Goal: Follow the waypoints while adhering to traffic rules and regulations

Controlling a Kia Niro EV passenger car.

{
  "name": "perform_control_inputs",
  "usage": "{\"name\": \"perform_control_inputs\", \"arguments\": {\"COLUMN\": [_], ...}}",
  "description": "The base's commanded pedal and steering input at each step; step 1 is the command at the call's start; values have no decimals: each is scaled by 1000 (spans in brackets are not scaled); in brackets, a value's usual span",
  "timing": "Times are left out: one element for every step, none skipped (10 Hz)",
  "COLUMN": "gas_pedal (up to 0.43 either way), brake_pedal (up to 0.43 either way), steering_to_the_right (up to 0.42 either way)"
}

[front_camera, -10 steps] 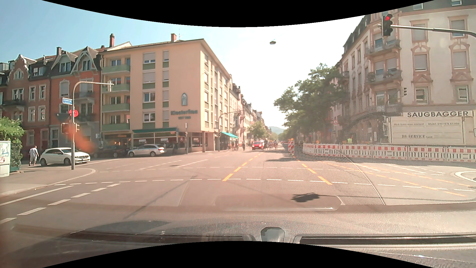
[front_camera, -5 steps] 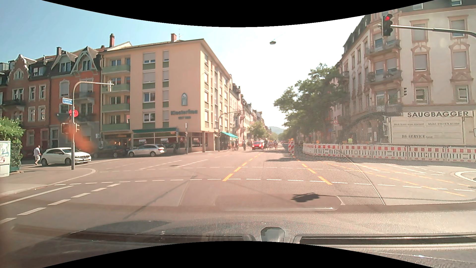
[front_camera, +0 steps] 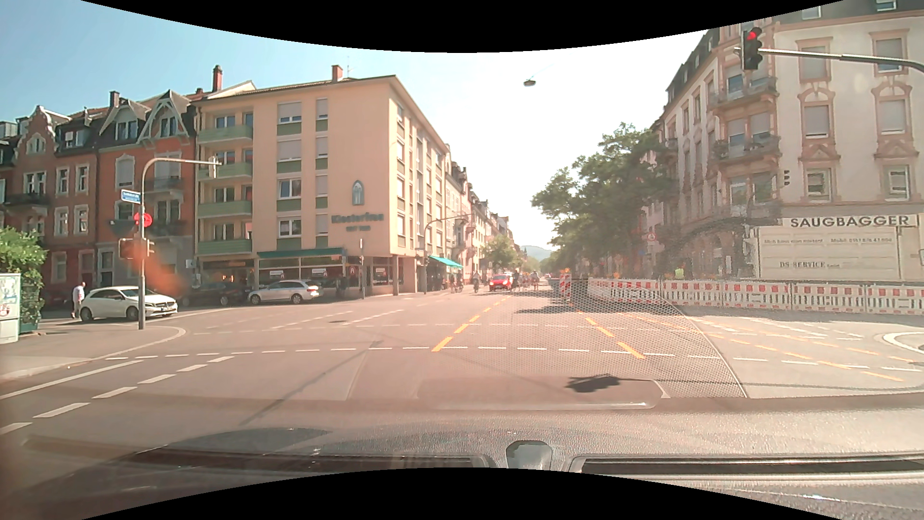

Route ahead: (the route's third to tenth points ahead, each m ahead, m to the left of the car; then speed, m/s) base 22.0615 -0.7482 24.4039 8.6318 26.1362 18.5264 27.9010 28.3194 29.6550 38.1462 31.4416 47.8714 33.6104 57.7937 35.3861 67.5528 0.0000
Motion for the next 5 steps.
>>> {"name": "perform_control_inputs", "arguments": {"gas_pedal": [0,0,0,0,0], "brake_pedal": [238,244,244,238,238], "steering_to_the_right": [17,17,17,17,17]}}
